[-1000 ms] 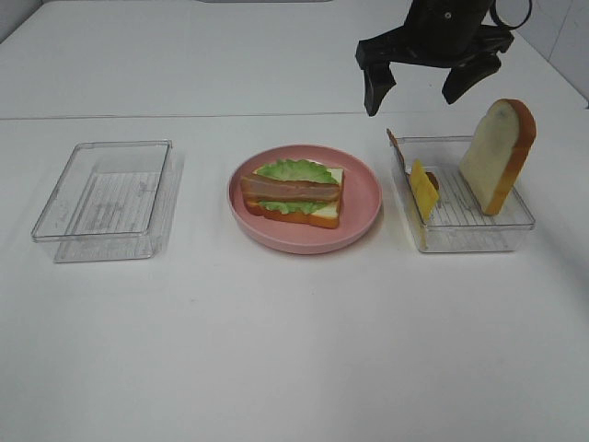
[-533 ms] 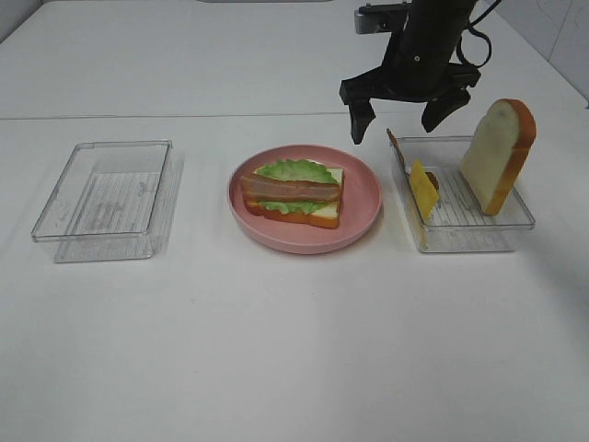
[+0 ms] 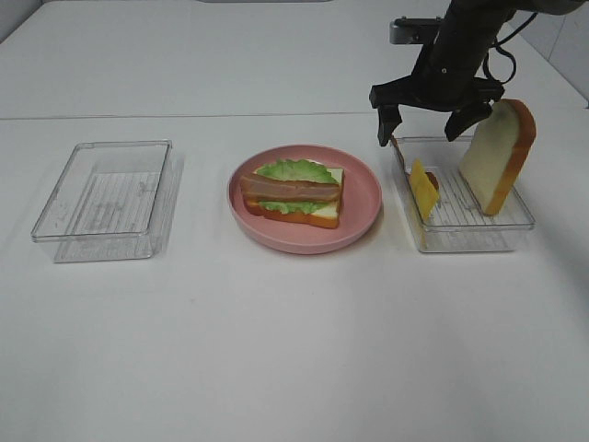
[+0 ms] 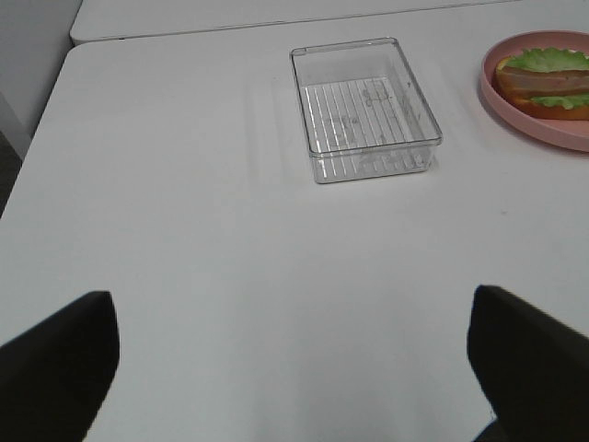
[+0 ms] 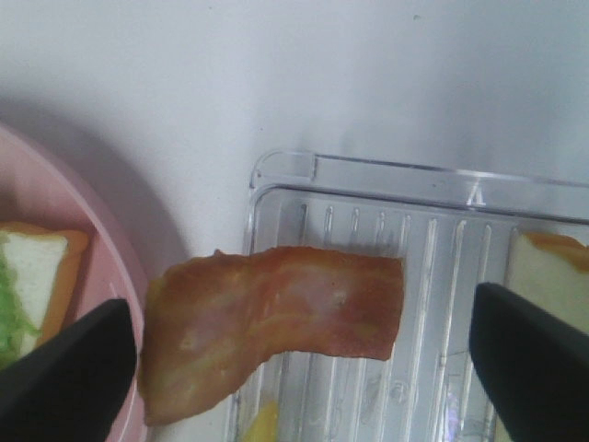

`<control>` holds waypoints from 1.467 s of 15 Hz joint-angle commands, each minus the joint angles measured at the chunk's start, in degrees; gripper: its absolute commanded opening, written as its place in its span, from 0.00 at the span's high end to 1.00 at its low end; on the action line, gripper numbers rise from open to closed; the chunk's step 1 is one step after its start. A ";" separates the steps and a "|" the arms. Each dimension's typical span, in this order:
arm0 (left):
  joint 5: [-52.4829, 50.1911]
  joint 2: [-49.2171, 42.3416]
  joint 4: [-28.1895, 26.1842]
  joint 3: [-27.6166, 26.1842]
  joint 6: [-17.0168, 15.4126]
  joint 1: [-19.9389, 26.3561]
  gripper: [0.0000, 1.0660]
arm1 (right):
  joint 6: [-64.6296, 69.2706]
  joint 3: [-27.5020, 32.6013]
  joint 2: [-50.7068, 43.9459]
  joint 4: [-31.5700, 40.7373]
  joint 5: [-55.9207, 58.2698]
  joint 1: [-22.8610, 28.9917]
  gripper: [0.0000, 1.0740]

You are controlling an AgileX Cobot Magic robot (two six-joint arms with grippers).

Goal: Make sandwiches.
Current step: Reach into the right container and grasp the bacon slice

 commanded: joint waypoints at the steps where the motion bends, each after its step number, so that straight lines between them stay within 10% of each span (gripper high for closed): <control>1: -0.23 -0.80 -0.23 0.11 -0.29 0.00 0.11 | -0.86 -0.17 1.15 1.55 -0.52 -0.23 0.14; 10: -0.23 -0.80 -0.23 0.11 -0.29 0.00 0.11 | -0.11 -0.29 1.78 1.32 -0.40 -0.23 0.44; 15: -0.23 -0.80 -0.23 0.11 -0.29 0.00 0.11 | -0.11 -0.29 1.78 1.38 -0.46 -0.17 0.99; 22: -0.23 -0.80 -0.23 0.11 -0.29 0.00 0.11 | -3.44 -1.32 0.06 3.32 1.38 -0.17 1.00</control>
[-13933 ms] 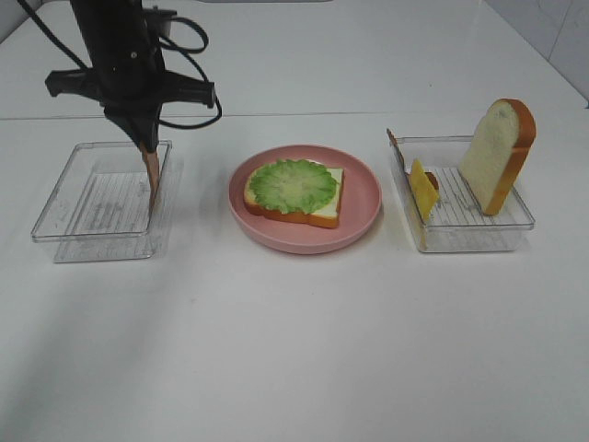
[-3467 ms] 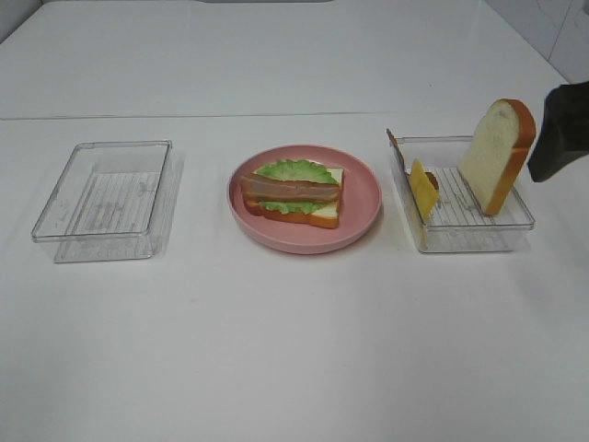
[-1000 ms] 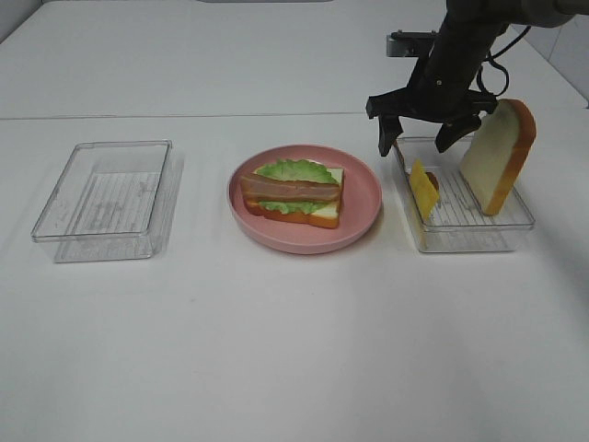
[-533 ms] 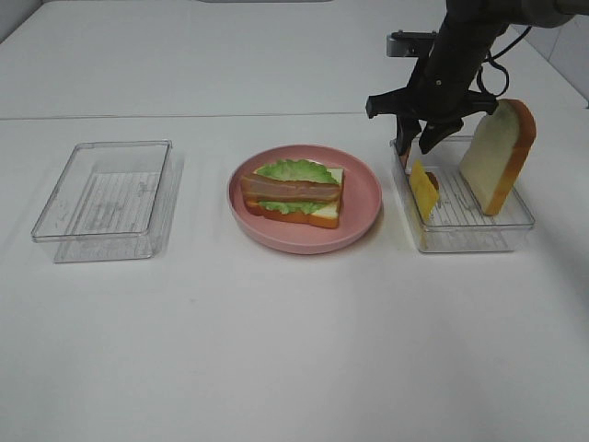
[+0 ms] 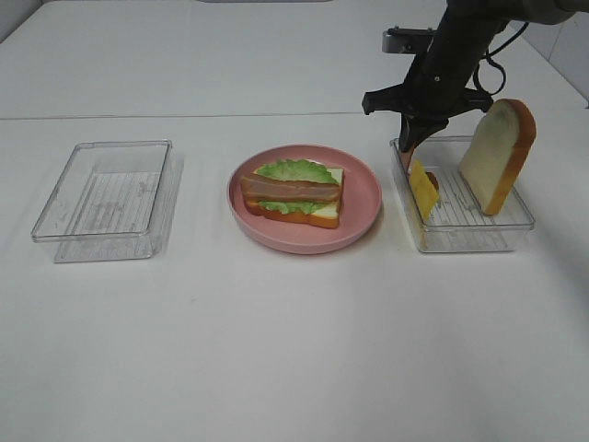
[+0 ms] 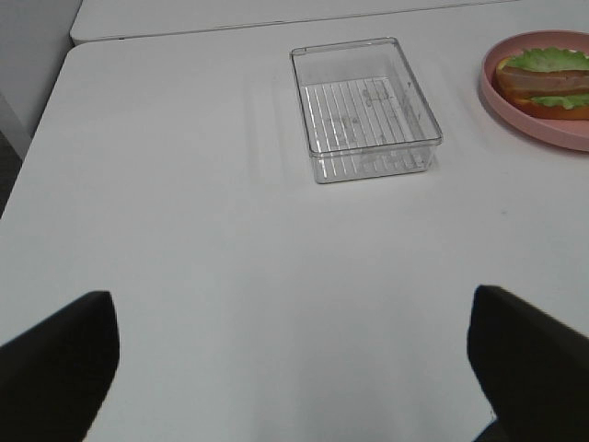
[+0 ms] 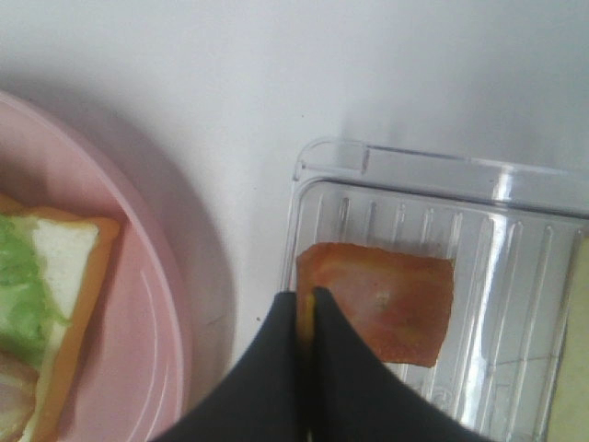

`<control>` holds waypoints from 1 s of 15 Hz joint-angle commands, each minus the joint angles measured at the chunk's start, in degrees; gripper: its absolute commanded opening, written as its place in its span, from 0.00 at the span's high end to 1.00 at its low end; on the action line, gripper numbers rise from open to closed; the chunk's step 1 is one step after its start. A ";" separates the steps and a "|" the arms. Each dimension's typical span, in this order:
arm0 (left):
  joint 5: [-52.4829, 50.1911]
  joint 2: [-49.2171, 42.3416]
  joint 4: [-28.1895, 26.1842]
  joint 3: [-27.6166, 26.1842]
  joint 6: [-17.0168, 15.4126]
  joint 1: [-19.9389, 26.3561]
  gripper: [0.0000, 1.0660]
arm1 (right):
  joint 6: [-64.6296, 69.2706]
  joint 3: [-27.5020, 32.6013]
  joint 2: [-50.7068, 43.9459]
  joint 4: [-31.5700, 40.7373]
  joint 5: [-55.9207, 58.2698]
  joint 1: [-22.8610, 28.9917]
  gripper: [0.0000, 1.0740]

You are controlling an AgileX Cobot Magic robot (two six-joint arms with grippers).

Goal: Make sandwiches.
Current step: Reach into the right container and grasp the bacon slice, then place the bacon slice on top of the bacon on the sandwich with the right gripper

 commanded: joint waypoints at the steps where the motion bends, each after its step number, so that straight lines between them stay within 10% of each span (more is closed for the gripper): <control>1: -0.23 -0.80 -0.23 0.11 -0.29 0.00 0.11 | -1.26 -0.63 -2.64 -1.03 1.38 -0.06 1.00; 15: -0.23 -0.80 -0.23 0.11 -0.29 0.00 0.11 | -2.12 -0.46 -19.65 7.56 6.53 5.61 1.00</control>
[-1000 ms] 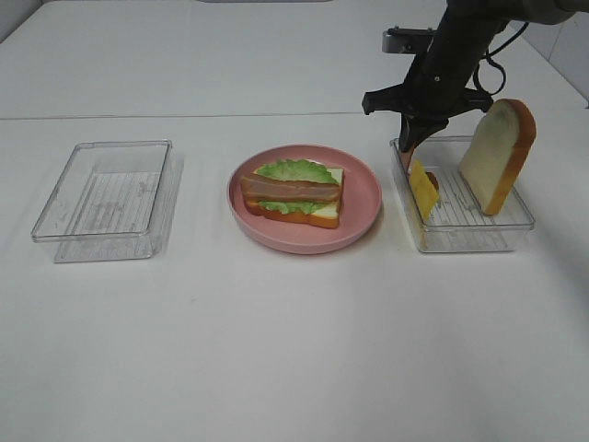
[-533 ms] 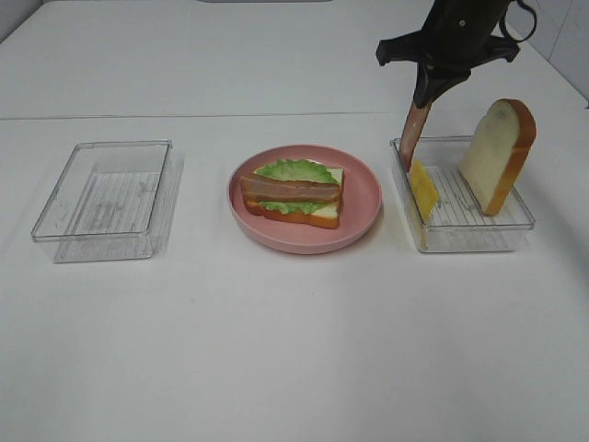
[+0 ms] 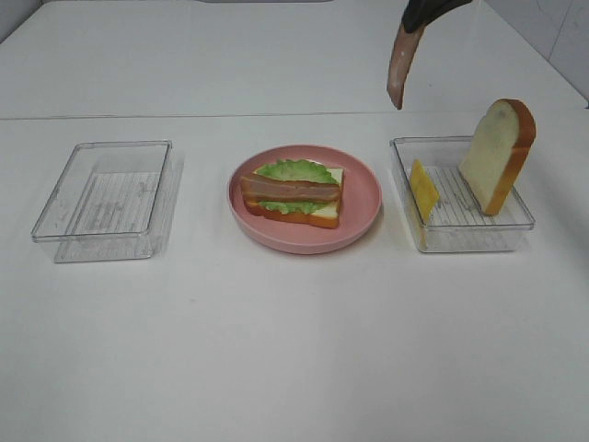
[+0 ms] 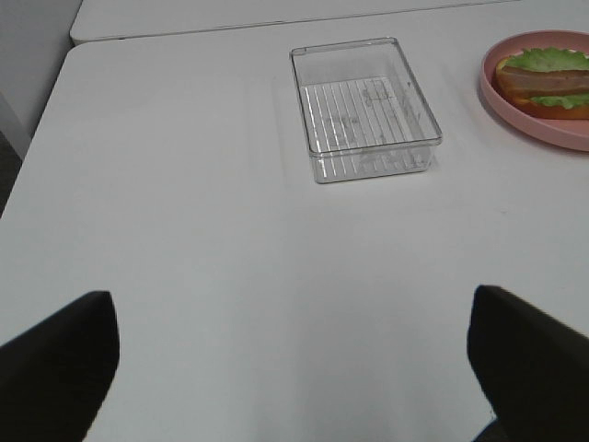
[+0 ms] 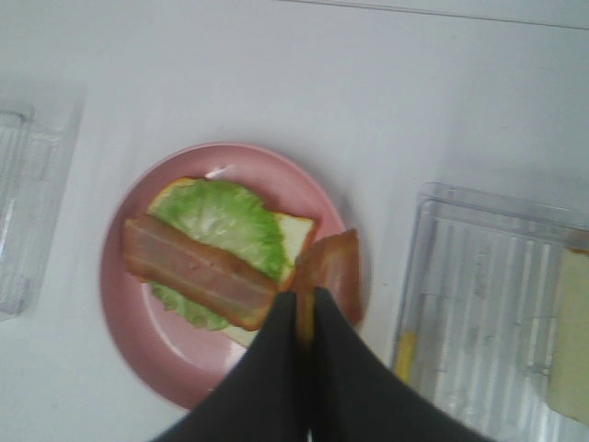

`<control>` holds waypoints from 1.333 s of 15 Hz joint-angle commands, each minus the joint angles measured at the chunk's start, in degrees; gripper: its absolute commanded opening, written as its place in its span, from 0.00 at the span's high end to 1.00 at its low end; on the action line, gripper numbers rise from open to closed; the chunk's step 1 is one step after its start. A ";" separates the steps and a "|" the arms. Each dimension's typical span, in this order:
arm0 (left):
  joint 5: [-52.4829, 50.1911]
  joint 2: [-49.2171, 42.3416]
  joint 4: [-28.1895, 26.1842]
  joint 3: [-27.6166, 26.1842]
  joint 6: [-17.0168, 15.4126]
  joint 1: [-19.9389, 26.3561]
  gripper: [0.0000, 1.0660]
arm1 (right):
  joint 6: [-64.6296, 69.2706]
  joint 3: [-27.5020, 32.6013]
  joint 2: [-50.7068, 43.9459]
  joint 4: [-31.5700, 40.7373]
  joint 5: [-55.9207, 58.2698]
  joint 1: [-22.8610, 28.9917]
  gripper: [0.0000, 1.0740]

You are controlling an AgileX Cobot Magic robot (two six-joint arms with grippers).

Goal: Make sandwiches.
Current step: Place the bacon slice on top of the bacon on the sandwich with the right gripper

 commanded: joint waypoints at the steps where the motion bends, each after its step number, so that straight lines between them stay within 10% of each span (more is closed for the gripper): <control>1: -0.23 -0.80 -0.23 0.11 -0.29 0.00 0.11 | -0.97 0.00 0.86 2.52 -0.80 5.84 1.00; 12: -0.23 -0.80 -0.23 0.11 -0.29 0.00 0.11 | -1.95 0.00 13.64 5.84 -7.10 16.73 1.00; 20: -0.23 -0.80 -0.23 0.11 -0.29 0.00 0.11 | -1.43 0.00 19.65 -11.86 -14.15 16.67 1.00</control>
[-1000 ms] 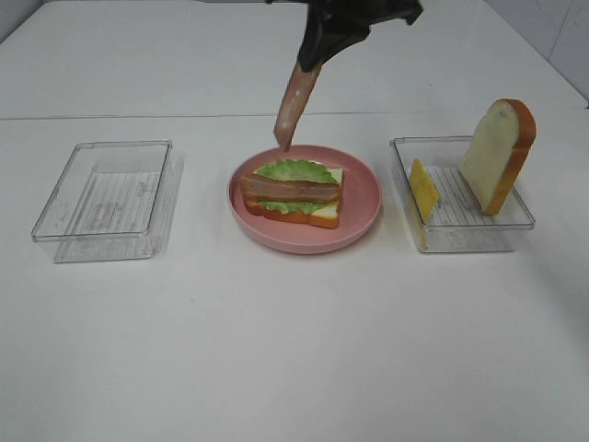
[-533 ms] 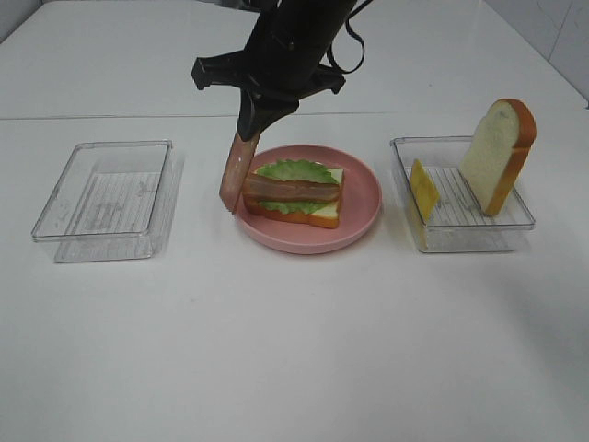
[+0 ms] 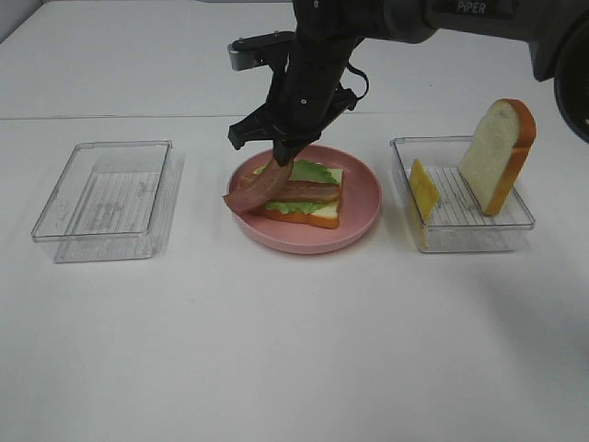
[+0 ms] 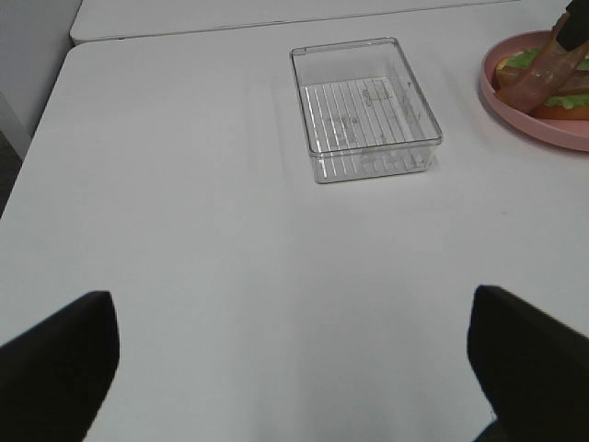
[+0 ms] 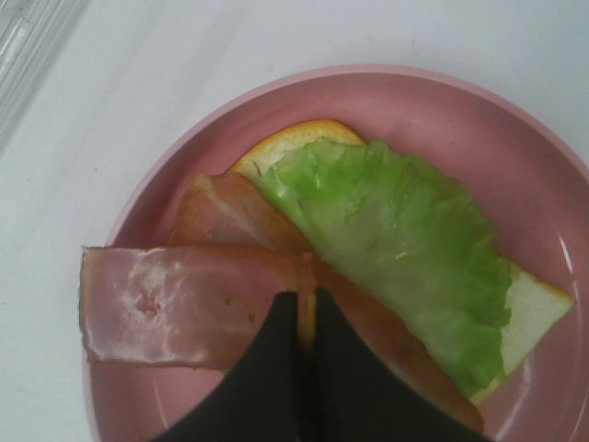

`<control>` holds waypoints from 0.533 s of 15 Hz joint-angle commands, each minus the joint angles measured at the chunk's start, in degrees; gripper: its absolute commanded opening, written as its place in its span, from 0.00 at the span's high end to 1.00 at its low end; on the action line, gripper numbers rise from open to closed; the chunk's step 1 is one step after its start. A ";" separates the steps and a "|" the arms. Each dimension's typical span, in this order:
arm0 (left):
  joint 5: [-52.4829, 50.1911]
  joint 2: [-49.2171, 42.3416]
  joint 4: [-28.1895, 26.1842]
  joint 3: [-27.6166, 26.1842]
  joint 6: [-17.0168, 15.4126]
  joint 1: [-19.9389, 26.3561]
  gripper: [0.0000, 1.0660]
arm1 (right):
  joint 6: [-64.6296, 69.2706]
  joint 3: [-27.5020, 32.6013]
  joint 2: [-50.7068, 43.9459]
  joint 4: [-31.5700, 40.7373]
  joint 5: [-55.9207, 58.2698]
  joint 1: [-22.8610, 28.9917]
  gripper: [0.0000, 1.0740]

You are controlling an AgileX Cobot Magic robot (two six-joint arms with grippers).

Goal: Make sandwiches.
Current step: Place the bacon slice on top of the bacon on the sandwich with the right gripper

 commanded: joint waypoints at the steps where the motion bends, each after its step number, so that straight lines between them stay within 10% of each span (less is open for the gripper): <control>1: -0.23 -0.80 -0.23 0.11 -0.29 0.00 0.11 | 0.06 0.00 0.23 -3.44 -1.78 -0.17 1.00; 8: -0.23 -0.80 -0.23 0.11 -0.29 0.00 0.11 | 0.52 0.00 1.03 -9.34 -1.60 -0.17 1.00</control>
